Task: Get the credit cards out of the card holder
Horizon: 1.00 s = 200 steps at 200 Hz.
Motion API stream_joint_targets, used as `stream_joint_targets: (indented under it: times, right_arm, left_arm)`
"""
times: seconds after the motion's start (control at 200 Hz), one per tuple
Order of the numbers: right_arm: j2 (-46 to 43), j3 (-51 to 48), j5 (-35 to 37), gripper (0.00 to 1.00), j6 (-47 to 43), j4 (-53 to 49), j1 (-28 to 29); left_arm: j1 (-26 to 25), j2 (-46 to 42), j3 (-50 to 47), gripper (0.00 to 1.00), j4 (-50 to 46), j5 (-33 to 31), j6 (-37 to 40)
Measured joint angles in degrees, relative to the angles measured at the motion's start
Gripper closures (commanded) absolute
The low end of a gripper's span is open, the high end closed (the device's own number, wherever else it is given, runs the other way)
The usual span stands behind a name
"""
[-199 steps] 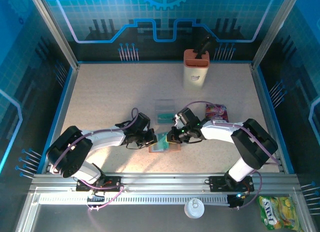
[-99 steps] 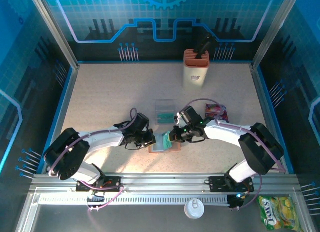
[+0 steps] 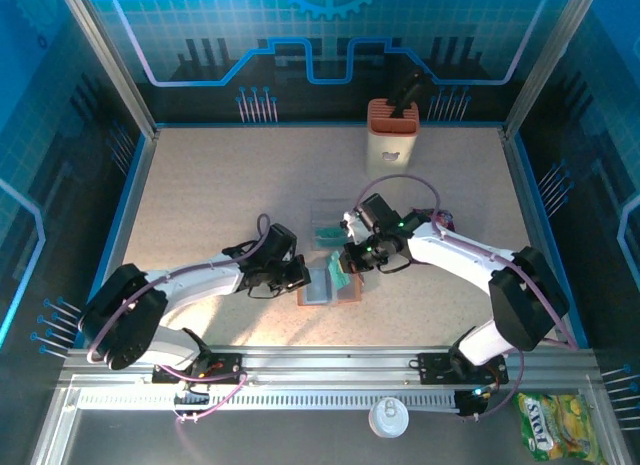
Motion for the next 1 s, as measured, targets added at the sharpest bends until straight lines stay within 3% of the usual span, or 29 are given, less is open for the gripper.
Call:
stream_joint_targets:
  times: [0.395, 0.7, 1.001]
  right_arm:
    - [1.7, 12.4, 8.6, 1.0, -27.6, -12.0, 0.0]
    - [14.1, 29.3, 13.7, 1.0, -46.5, -21.3, 0.0]
    - [25.2, 44.8, 13.7, 1.0, -57.3, -28.9, -1.9]
  left_arm:
    - [0.0, -10.6, -2.5, 0.91, -0.9, -3.8, 0.0]
    - [0.5, -17.4, -4.4, 0.87, -4.2, -6.2, 0.0]
    - [1.9, -21.8, -5.9, 0.85, -6.1, -7.3, -0.1]
